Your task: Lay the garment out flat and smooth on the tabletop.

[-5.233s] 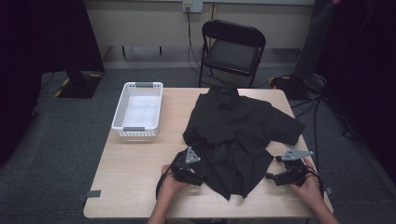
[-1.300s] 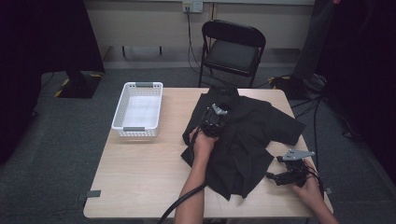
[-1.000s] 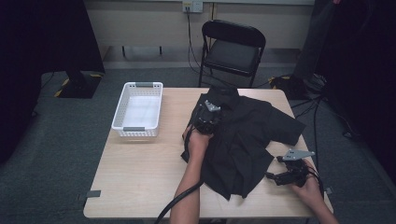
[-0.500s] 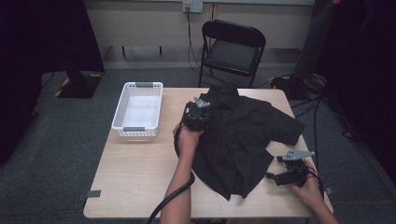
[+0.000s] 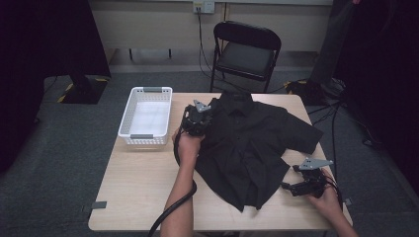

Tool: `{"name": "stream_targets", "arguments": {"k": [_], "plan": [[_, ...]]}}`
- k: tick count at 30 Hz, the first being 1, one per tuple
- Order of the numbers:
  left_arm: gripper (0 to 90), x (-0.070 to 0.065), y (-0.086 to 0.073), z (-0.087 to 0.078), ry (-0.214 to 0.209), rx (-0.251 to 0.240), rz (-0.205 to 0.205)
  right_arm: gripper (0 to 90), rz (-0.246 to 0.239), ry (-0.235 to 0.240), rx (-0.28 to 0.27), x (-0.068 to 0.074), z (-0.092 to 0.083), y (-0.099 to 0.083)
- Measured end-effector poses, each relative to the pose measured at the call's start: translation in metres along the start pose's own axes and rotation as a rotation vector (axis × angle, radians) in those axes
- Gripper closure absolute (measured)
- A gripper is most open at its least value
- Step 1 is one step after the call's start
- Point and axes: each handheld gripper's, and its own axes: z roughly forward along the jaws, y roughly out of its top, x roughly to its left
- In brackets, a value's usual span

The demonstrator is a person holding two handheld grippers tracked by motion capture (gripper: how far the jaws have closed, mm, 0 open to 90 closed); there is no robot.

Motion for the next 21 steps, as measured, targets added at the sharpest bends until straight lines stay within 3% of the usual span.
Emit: {"name": "stream_targets", "arguments": {"k": [21], "plan": [[87.6,0.023,-0.006,-0.02,0.053,-0.011,-0.014,8.1,-0.001,0.001,0.0,0.0,0.0,0.0]]}}
